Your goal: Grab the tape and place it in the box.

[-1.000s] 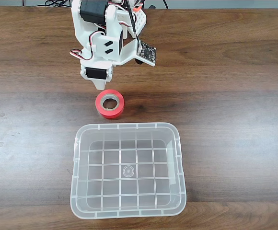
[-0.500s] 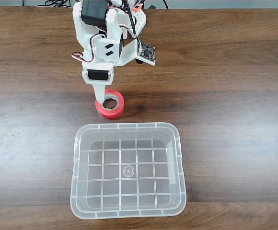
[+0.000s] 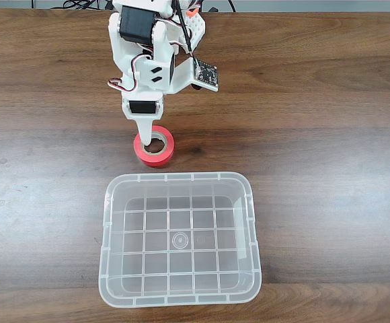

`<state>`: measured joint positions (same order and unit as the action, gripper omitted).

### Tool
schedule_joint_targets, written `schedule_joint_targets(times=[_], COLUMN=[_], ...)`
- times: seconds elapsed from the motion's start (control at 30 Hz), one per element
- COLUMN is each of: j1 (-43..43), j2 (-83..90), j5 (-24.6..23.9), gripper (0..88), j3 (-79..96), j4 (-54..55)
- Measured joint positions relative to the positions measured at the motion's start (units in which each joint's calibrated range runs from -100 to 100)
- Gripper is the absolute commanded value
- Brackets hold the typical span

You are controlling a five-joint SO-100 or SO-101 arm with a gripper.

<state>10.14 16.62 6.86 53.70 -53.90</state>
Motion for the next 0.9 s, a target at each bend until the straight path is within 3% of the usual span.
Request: schedule_joint_targets(times=[0.6,0.8,0.9], j1=[-3.31,-2.7,-2.55], j2=[-4.86,-5.44,-5.44], j5=[0.42,0.42,0.42], gripper=[20.1,7.9,6.7], j3=[2.71,2.62,2.53], j4=[4.75,4.92,4.92])
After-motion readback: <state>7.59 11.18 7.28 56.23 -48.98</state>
